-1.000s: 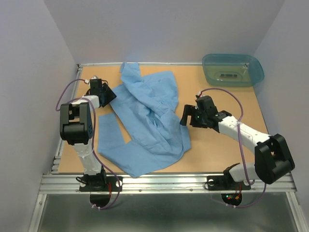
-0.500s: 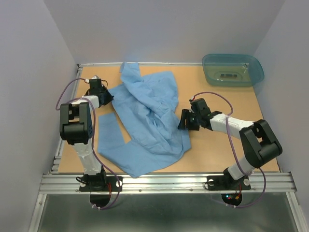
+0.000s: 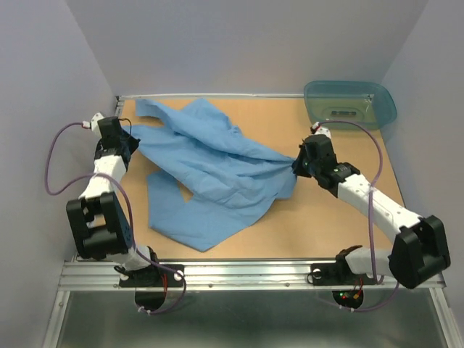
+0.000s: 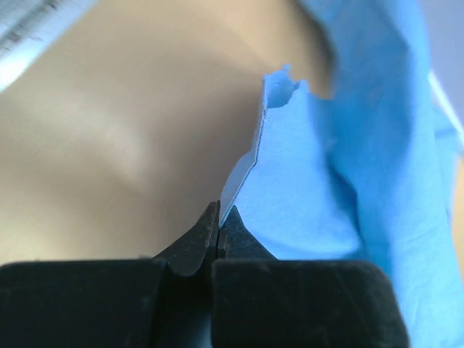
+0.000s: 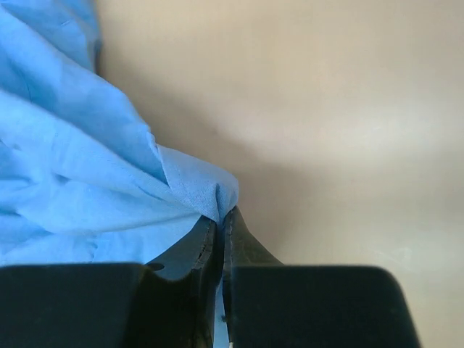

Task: Fold and stack the long sleeve shirts
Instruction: Flatten the shirt out

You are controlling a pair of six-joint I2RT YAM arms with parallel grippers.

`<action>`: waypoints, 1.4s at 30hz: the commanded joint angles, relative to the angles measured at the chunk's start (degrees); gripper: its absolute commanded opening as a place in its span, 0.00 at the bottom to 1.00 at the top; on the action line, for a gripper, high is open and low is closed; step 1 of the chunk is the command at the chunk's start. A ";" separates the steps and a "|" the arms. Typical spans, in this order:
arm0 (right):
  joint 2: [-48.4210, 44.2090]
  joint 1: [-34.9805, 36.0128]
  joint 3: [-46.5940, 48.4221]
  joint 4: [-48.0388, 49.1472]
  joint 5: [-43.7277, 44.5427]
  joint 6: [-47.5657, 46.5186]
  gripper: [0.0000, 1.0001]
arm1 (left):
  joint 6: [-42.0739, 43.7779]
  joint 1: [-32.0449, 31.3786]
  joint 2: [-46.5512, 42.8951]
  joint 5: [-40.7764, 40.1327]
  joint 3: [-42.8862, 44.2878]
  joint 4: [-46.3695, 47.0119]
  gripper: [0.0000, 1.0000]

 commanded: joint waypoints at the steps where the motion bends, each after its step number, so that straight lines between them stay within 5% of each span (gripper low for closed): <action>1: -5.86 -1.42 3.14 -10.17 17.97 4.67 0.00 | -3.78 0.25 -13.09 -6.69 -6.89 -2.97 0.00; 5: -11.32 -1.85 -4.31 -15.79 21.33 14.68 0.01 | -8.27 0.25 -22.50 -8.80 -16.66 -4.46 0.00; 9: -12.03 -1.94 -7.86 -17.39 17.82 17.69 0.15 | -9.41 0.34 -28.14 -7.32 -24.41 -7.63 0.00; 13: -10.71 -1.94 -3.74 -17.21 16.23 13.14 0.56 | -8.72 0.25 -33.84 -4.32 -29.07 -10.70 0.00; 14: -10.36 -1.94 -2.16 -16.86 15.18 11.47 0.62 | -8.36 0.25 -34.98 -4.58 -28.98 -12.62 0.04; 15: -10.01 -1.86 -0.58 -15.64 13.78 6.76 0.72 | -6.79 0.25 -36.82 -4.84 -28.64 -13.60 0.18; 18: -6.77 -1.86 7.59 -12.74 4.33 -2.30 0.81 | -3.98 0.25 -38.42 -7.39 -25.57 -16.76 0.34; 21: -1.32 -0.20 15.24 -10.80 -5.46 -9.27 0.83 | -0.46 0.25 -38.07 -8.01 -21.09 -16.69 0.69; 25: 7.20 3.59 23.15 -9.57 -10.93 -16.66 0.83 | 3.32 -0.36 -35.70 -4.76 -14.15 -15.54 0.80; 31: 21.97 10.97 32.91 -9.39 -10.85 -26.50 0.82 | 3.86 -4.67 -31.13 1.90 -13.25 -12.03 0.80; 42: 41.93 21.52 47.15 -7.02 -14.36 -37.32 0.73 | -2.82 -8.28 -23.22 3.60 -25.38 -1.04 0.75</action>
